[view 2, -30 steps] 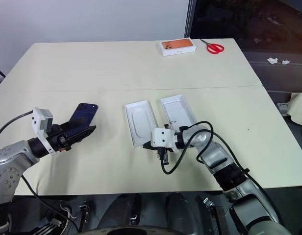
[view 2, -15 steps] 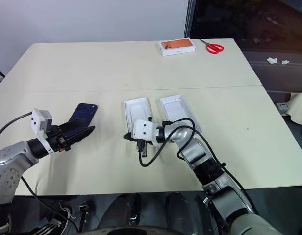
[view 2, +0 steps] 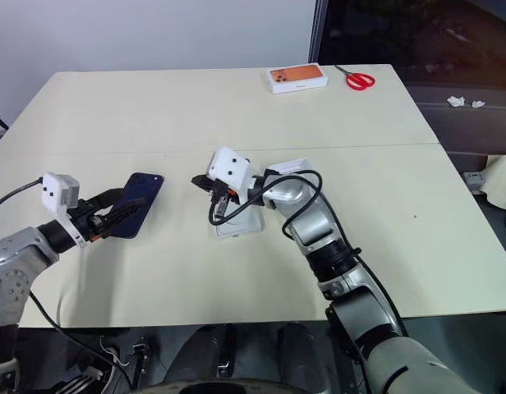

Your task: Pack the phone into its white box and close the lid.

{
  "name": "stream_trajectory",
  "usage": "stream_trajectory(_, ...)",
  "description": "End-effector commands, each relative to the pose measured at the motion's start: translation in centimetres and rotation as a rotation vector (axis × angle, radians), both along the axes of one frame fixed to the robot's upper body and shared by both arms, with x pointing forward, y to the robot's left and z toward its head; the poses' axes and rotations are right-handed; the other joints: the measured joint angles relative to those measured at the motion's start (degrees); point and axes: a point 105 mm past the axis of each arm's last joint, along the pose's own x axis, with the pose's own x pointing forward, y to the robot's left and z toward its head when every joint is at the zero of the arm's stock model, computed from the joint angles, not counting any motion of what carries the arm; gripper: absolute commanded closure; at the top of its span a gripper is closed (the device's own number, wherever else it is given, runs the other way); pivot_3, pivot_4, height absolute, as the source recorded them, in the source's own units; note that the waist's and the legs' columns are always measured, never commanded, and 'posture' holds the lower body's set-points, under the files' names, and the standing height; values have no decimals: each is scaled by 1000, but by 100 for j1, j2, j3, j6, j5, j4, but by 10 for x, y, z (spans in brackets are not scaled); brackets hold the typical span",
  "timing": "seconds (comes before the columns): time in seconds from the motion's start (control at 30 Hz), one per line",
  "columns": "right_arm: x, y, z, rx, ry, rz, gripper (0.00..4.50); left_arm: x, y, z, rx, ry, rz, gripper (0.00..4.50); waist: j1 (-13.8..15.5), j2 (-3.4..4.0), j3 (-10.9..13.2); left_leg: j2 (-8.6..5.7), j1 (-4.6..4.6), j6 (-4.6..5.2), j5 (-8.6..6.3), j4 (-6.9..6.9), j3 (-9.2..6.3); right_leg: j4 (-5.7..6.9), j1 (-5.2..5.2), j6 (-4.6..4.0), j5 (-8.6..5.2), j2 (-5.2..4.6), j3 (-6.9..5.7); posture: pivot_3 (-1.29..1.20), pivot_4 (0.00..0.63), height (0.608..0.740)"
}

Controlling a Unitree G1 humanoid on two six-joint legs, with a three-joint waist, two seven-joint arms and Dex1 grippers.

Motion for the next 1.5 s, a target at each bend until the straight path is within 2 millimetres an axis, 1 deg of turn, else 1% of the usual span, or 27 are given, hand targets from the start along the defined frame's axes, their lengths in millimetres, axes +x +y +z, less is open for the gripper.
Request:
stream_trajectory(0.03,0,22,15,11,-97,19,4446,7,23,15,38,-63,82,1601,-6,1,1,0,-1,-1,0,-1,1,1,-2,0,0,0,1,0,150,740)
stream_trajectory(0.13,-1,38,12,22,-77,35,4446,7,34,16,-18,-32,108,1601,-11,0,0,0,-1,-3,2,-1,1,2,-4,0,0,1,1,0,150,740)
stream_trajectory(0.23,8,50,-7,-86,-94,-27,4446,2,46,4,-70,66,104,1601,-30,0,0,0,-1,-3,2,-3,0,3,-4,0,0,1,0,0,150,740)
stream_trajectory(0.33,7,63,-9,-110,-92,-19,4446,2,66,-1,-115,123,135,1601,-44,-1,0,0,-1,-4,3,-3,-2,4,-10,0,0,1,-2,0,150,740)
stream_trajectory(0.37,5,68,-10,-109,-83,-4,4446,3,72,-3,-157,158,135,1601,-53,-2,0,0,-1,-5,3,-3,-3,4,-11,0,0,2,-3,0,150,740)
stream_trajectory(0.43,3,74,-12,-113,-70,6,4446,5,76,-4,-220,205,127,1601,-76,-6,0,0,-1,-7,4,-3,-5,4,-12,0,0,4,-4,0,150,740)
stream_trajectory(0.57,-3,88,-24,-188,-85,14,4446,11,83,-22,-358,351,125,1601,-131,-13,-4,0,0,-8,5,-2,-10,5,-18,0,0,8,-8,0,150,740)
stream_trajectory(0.67,-6,98,-19,-163,-24,25,4446,16,75,-29,-354,393,71,1601,-147,-15,-5,0,-1,-17,10,-5,-7,9,-19,0,0,10,-4,0,150,740)
stream_trajectory(0.77,-9,103,-27,-239,4,41,4446,20,66,-35,-391,453,26,1601,-139,-19,-7,0,-2,-19,11,-5,-7,13,-18,0,0,11,-4,0,150,740)
stream_trajectory(0.87,-9,108,-33,-272,23,33,4446,22,65,-47,-356,499,33,1601,-139,-19,-7,0,-1,-18,11,-4,-8,15,-19,0,0,10,-4,0,150,740)
stream_trajectory(0.93,-9,111,-35,-283,54,21,4446,21,63,-52,-356,532,13,1601,-135,-19,-7,-1,-1,-18,11,-4,-8,16,-21,0,0,9,-5,0,150,740)
stream_trajectory(1.0,-9,116,-36,-287,52,11,4446,18,57,-57,-403,585,-25,1601,-135,-16,-9,-2,1,-18,11,-4,-7,18,-21,0,0,8,-4,0,150,740)
stream_trajectory(1.13,-12,124,-35,-278,59,8,4446,9,49,-62,-466,656,-94,1601,-134,-15,-11,-7,5,-17,10,-4,-8,19,-19,0,0,5,-4,0,150,740)
stream_trajectory(1.3,-16,130,-36,-284,62,23,4446,5,47,-66,-502,675,-106,1601,-135,-14,-13,-11,6,-14,9,-2,-9,20,-18,0,0,0,-4,0,150,740)
stream_trajectory(1.5,-25,129,-52,-365,44,73,4446,6,40,-69,-528,679,-122,1601,-137,0,-30,-12,8,-13,8,-2,-9,21,-18,1,0,-1,-4,0,150,740)
